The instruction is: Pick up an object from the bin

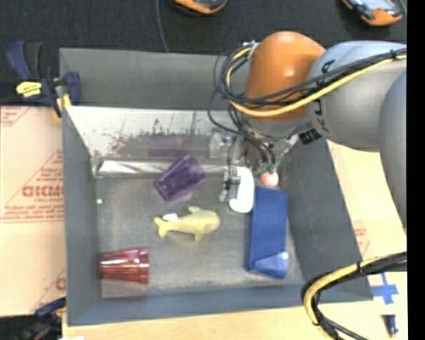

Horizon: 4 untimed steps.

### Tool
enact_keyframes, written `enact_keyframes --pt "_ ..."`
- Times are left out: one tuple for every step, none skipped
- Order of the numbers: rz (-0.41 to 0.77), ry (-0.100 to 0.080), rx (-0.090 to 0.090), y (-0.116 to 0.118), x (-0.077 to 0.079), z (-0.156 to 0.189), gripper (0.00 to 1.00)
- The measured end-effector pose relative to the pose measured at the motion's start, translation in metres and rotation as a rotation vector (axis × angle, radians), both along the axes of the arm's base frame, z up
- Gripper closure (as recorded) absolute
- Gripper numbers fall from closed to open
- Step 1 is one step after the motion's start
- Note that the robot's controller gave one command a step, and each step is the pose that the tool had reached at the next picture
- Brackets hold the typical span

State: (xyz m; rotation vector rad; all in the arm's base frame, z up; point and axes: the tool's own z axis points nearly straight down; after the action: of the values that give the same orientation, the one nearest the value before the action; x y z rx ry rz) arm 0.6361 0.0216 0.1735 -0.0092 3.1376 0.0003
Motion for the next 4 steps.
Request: enact_keyframes --pt "0.113 -0.002 -0.002 0.020 0.000 0.000 0.00" --pt "0.058 -0.005 0.001 0.053 0.002 -0.006 0.00" --pt "0.131 -0.006 -0.001 0.060 0.008 0.012 0.00" --pt "0.214 -0.010 0.001 0.070 -0.016 -0.034 0.00"
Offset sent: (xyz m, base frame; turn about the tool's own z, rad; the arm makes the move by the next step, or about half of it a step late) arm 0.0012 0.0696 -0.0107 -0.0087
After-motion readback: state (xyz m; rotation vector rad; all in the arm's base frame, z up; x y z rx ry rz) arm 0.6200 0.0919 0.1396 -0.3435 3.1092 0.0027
